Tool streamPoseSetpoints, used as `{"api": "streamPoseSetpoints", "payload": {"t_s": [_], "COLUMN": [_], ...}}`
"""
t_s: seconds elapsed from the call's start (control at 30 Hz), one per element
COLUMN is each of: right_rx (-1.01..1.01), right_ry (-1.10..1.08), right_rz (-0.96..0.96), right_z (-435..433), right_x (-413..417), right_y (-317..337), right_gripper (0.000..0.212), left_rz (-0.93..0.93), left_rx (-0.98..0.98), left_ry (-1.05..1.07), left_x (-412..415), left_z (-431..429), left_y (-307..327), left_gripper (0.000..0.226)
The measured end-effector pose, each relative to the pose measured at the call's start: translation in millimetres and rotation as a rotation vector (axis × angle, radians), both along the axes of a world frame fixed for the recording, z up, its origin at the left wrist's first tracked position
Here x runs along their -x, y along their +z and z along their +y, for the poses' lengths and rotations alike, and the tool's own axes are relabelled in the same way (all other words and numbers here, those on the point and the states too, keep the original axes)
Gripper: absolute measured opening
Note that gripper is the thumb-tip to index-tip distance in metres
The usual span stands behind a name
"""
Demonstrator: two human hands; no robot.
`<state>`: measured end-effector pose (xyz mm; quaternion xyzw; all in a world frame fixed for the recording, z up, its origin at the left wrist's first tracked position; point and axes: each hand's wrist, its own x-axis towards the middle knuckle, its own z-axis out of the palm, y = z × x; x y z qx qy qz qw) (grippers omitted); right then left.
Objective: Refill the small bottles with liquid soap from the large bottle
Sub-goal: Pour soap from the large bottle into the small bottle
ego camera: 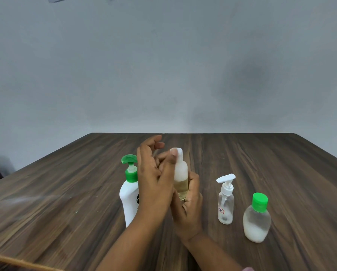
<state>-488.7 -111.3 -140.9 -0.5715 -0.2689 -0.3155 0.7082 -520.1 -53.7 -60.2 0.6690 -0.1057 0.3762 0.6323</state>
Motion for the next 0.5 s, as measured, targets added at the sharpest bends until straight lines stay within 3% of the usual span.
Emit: {"api": "streamPoseSetpoints", "payload": {"t_s": [0.13,0.27,0.43,0.5], "right_rx": [0.002,-0.020,-0.001,-0.001], "right_ry": [0.007,0.026,0.008,0.010], "right_rz": [0.013,0.010,0.016,0.021], "right_z": [0.7,-0.7,-0.1,-0.6], "right_x": [-0.3,0.0,-1.2,-1.2], "right_y": [-1.1,-0.1,-0.6,-0.9], "right_gripper": [0.049,0.049,0.047,0.049], "left_rz": [-0.038,-0.010,-0.058,-0.030], "left_rx": [-0.059,-0.065,-0.047,-0.059], "left_ry": [0.067,0.029,0.075,0.054], "left_x": [-1.9,-3.8,-8.0,-7.9], "left_z": [0.2,-1.5,3.4,1.9], "left_y": [-1.2,-2.1,-7.0,-7.2], "left_gripper": [0.025,0.043,0.025,0.033]}}
